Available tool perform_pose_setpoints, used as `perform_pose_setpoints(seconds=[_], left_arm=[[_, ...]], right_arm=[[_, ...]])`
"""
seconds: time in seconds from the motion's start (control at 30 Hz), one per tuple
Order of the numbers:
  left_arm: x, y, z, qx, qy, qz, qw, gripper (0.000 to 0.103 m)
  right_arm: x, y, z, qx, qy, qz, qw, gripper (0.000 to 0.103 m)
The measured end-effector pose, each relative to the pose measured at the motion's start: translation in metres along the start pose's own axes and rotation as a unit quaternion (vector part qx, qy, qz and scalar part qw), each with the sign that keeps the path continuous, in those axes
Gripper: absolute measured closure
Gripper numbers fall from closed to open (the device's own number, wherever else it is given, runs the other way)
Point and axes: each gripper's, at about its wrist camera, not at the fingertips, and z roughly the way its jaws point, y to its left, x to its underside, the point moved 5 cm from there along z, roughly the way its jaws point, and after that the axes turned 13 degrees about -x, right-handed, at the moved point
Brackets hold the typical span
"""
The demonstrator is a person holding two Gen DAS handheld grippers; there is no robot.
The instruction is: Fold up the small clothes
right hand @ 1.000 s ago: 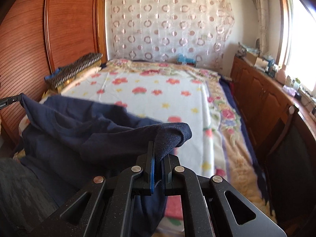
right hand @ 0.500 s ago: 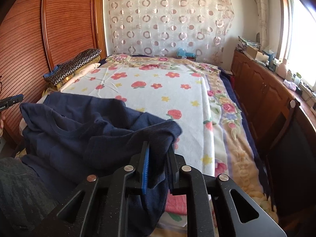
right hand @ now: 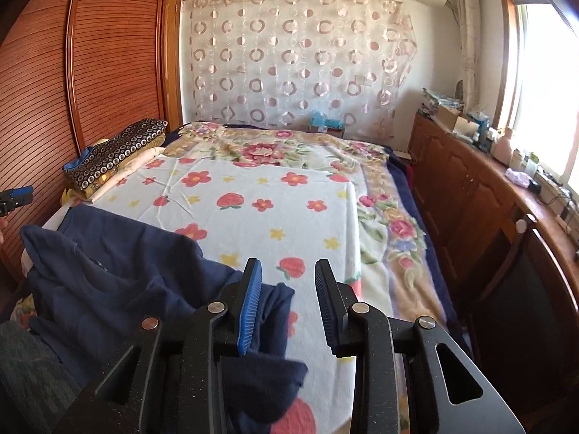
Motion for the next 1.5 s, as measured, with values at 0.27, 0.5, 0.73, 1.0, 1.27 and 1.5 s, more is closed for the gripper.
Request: perform_pose_setpoints(seconds=[0.27,0.5,0.73,1.0,1.27,1.5], left_arm=[[-0.011,0.001,0.067,0.007,0.055,0.003,0.9984,0.024],[0.022,-0.016,0.101,0.006,0.114,0.021,0.9933,0.024],[0.043,-0.03,0.099,-0.012,0.114,0.041,0.9925,0.024],[0.043,-0.029,0.1,-0.013,0.111,0.036,0.9931,0.024],[0.042,-0.027,0.101,-0.012,0.112,0.034,0.9931,0.024],[0.04,-0.026,0.102,-0.01,0.114,0.032,0.9929,0.024]], right_arm=[[0.0,-0.029,0.058,-0.031,0.059,0.024,0.998,0.072],[0.016,-0.035,0.084,-0.056,0.12,0.04,0.99,0.072],[0.004,-0.04,0.073,-0.068,0.092,0.04,0.993,0.099],[-0.012,-0.081,0.023,0.02,-0.013,0.096,0.995,0.1],[-0.012,-0.085,0.031,0.029,0.007,0.091,0.995,0.084],[-0.014,-0.079,0.061,0.011,0.054,0.072,0.996,0.061]])
